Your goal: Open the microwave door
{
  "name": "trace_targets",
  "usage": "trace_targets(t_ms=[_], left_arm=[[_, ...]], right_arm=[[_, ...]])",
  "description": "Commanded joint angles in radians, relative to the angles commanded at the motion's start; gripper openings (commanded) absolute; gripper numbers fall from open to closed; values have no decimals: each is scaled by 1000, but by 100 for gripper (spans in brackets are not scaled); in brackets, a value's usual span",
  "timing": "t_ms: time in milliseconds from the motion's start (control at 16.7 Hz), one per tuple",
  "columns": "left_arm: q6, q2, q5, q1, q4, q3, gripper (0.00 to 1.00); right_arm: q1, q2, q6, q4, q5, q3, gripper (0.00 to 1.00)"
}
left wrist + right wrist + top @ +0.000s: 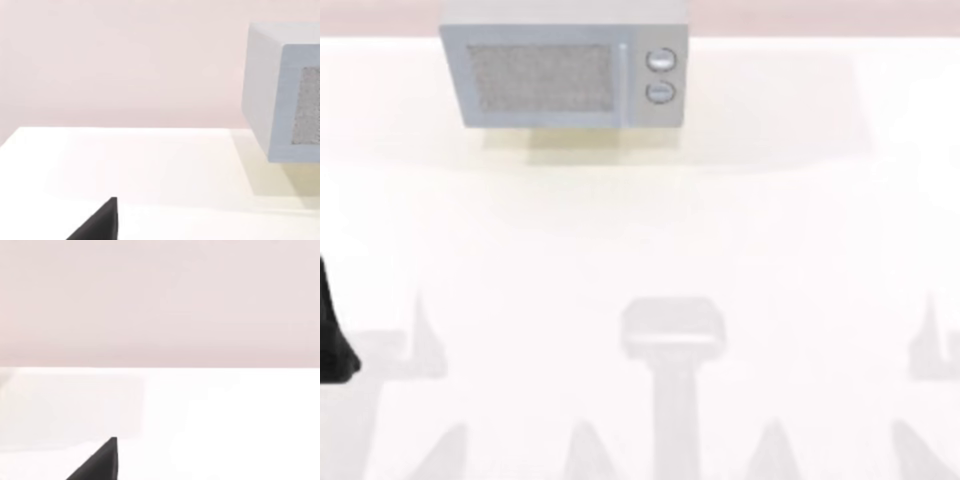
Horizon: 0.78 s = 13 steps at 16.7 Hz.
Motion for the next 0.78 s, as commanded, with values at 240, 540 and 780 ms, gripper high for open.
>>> trace_targets(t_ms=[240,540,780], left_arm=[[-1,20,-2,-6,-16,22,100],[-18,206,-17,-59,-155,216,100],[-58,468,-41,-131,-333,504,100]], right_arm=[[0,0,0,0,0,0,100],[0,0,0,0,0,0,100],[0,0,0,0,0,0,100]])
